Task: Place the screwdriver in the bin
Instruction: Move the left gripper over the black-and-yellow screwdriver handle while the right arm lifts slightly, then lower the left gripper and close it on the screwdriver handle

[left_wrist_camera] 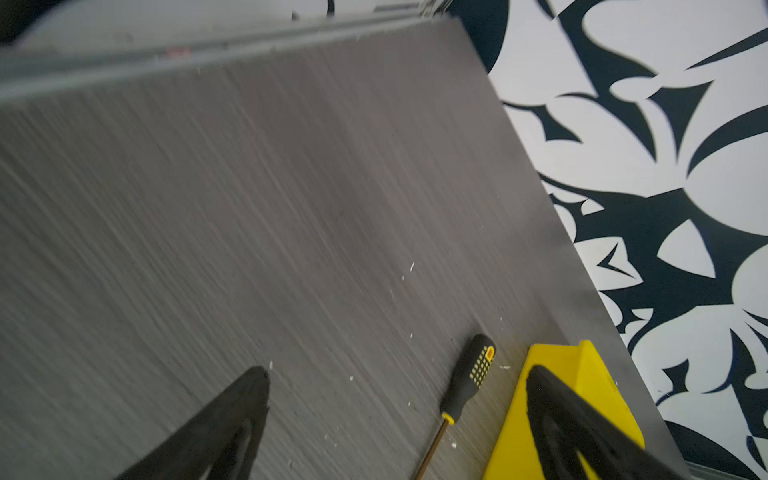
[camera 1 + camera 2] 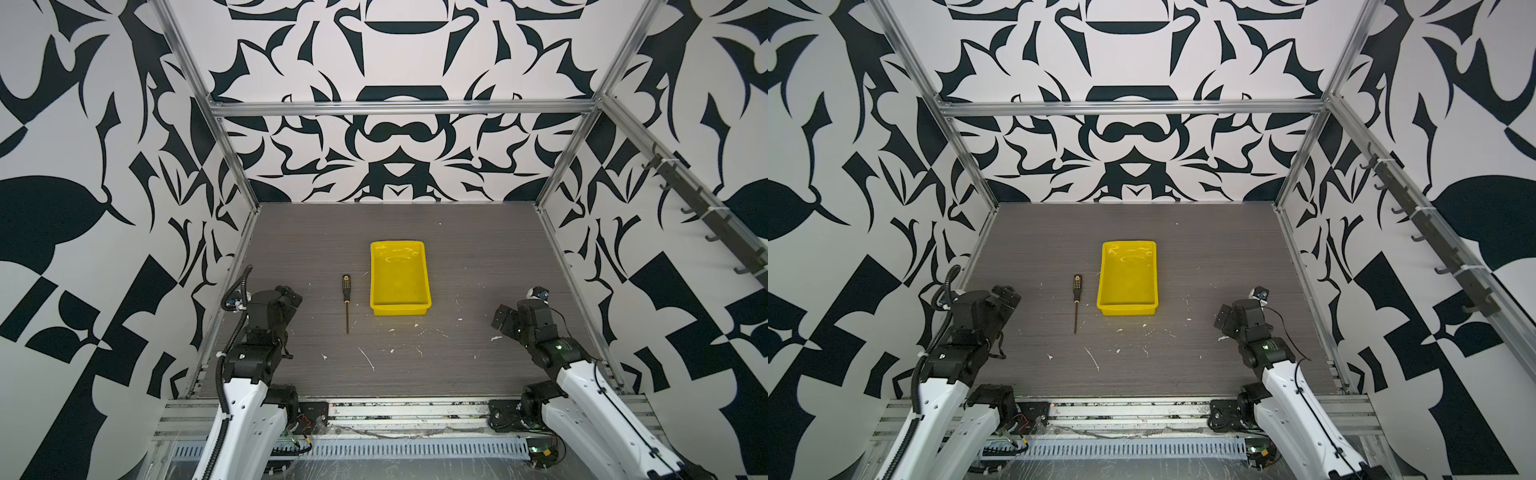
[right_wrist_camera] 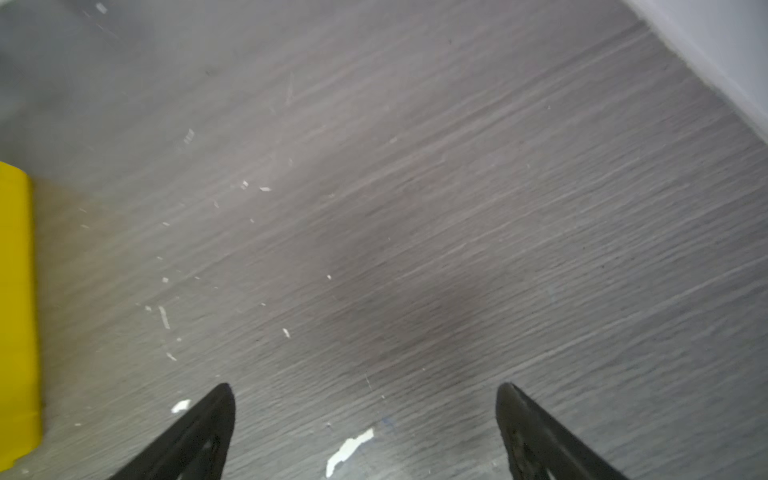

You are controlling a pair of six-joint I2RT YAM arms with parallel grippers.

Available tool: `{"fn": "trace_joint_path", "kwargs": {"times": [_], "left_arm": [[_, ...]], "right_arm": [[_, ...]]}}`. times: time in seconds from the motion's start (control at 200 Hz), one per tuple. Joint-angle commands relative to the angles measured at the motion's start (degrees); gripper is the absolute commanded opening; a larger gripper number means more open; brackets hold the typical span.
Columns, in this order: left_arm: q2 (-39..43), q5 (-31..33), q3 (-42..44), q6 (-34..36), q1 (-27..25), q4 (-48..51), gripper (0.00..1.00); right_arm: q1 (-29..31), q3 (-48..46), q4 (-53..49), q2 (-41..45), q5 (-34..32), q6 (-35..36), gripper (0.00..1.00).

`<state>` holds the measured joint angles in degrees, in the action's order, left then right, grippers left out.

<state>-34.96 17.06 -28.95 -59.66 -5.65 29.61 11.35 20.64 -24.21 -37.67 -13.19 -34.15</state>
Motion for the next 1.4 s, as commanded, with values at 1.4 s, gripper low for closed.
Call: {"fn": "trace_joint_path", "kwargs": {"times": [1.4], "left_arm": [[-58.90,-12.85,-33.98,10.94,-16.36,7.81,0.67]], "right_arm": [[0.29,0.27,3.90,-0.29,-1.31,-2.12,0.97]]}}
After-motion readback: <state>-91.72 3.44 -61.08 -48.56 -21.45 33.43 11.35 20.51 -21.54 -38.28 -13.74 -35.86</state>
